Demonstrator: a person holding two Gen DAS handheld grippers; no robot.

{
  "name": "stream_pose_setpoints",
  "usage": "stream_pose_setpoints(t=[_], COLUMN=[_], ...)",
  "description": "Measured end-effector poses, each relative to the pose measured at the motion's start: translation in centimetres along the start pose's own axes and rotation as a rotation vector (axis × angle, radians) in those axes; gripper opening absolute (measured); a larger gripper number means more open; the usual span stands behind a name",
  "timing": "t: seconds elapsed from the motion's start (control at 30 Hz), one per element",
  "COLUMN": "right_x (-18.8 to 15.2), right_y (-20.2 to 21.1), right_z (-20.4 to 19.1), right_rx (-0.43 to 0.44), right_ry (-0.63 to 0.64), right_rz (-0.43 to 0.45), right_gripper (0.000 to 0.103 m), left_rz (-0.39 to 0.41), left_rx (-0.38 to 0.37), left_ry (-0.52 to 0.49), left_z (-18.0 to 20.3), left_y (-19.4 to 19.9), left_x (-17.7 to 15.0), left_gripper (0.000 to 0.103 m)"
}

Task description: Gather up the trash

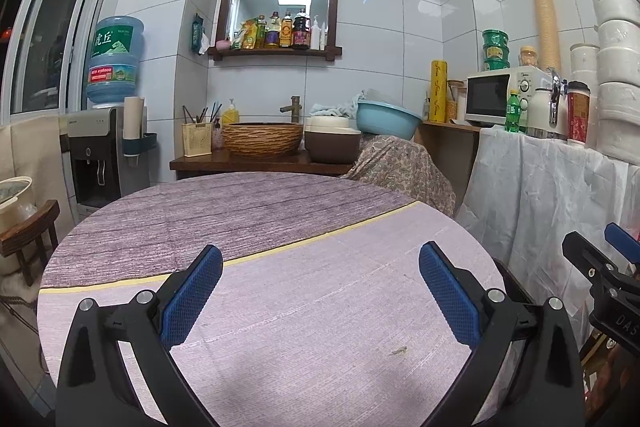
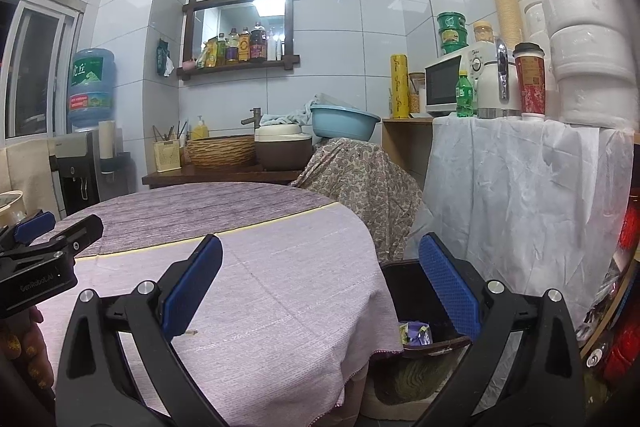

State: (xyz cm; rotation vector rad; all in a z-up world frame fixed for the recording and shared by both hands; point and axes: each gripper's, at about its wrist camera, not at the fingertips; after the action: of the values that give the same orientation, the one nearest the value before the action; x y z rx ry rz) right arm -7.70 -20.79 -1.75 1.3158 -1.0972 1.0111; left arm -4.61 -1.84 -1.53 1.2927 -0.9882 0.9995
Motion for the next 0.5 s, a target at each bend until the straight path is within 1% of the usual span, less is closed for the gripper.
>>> stream_pose_setpoints(t=[0.5], right_x=[-0.05], right_y=[-0.25], right_z=[-0.21], right_rx=[-0.007], right_ry=[0.001], right_rz=[-0.013], right_gripper=[0.097], left_rz=[-0.005], left_rx=[-0.005], left_ry=[-0.003], left_z=[0.50], left_y=[0.03], left_x=[0.06], left_gripper=[0.098])
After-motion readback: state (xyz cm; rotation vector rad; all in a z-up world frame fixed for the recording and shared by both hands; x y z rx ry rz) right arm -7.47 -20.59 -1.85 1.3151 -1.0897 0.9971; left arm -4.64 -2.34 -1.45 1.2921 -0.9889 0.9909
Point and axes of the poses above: each gripper's, at about its wrist camera, not at the fingertips, and y roughly against the way its jaws point, z to its right, x to its top, and after that the axes turned 2 degrees about -z, right-handed
